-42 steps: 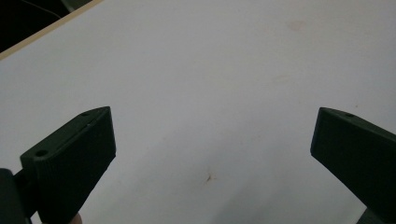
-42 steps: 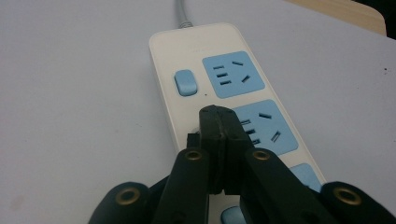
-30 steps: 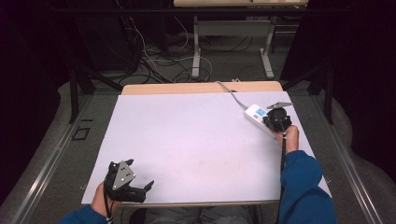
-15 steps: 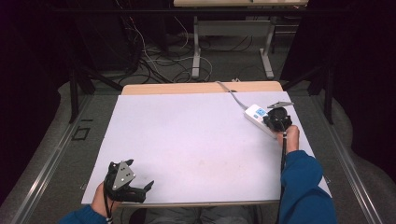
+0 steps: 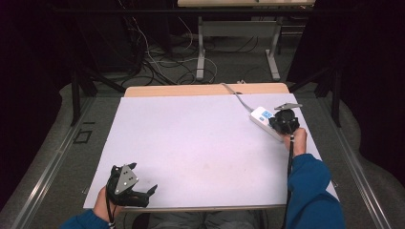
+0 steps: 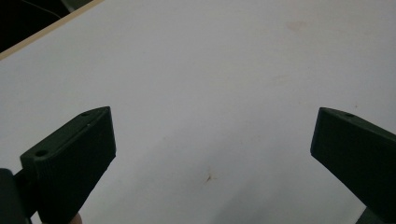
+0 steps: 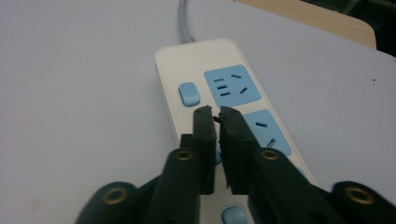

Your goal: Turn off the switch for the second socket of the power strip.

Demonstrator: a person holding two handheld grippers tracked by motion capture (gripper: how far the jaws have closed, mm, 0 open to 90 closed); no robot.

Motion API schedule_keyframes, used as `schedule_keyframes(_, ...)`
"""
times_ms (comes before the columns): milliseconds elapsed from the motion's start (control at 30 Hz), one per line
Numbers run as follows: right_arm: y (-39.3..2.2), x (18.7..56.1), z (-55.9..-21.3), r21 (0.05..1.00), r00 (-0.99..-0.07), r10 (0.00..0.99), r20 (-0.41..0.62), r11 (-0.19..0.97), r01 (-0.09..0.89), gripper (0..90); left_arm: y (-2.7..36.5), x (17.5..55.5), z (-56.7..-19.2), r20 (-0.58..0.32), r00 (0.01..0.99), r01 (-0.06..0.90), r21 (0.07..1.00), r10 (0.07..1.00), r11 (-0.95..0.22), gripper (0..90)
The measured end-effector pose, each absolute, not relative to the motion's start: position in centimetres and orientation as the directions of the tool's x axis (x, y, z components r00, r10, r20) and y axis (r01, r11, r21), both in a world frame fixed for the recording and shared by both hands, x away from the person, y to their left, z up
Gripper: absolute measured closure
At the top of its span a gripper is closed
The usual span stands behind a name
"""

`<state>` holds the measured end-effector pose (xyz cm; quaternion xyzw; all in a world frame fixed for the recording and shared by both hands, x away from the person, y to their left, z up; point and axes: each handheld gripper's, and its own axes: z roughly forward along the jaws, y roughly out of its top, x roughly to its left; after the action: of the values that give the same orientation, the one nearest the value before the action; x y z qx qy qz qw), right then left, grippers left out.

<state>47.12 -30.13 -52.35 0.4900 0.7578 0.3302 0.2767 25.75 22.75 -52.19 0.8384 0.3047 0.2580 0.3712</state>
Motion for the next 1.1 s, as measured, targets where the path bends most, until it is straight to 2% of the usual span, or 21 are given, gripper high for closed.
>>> schedule_keyframes(233,-30.5,46.8,-51.3,0.784,-0.358,0.933,-0.032,0.246,0.57,29.7,22.7,25.8,-52.2,0.203,0.679,0.319,0.784,0.705,-0.532,0.0)
schedule_keyframes(367,-30.7,46.5,-50.8,0.792,-0.391,0.92,-0.007,0.244,0.56,15.2,22.7,25.8,-52.2,0.208,0.68,0.316,0.782,0.703,-0.537,0.0)
schedule_keyframes(700,-30.5,45.7,-50.2,0.786,-0.444,0.895,0.038,0.248,0.566,0.6,22.7,25.7,-52.2,0.205,0.678,0.316,0.786,0.706,-0.531,0.0)
schedule_keyframes(1100,-29.7,43.9,-49.3,0.792,-0.508,0.859,0.06,0.268,0.548,0.0,22.8,25.8,-52.2,0.204,0.677,0.317,0.786,0.707,-0.53,0.0)
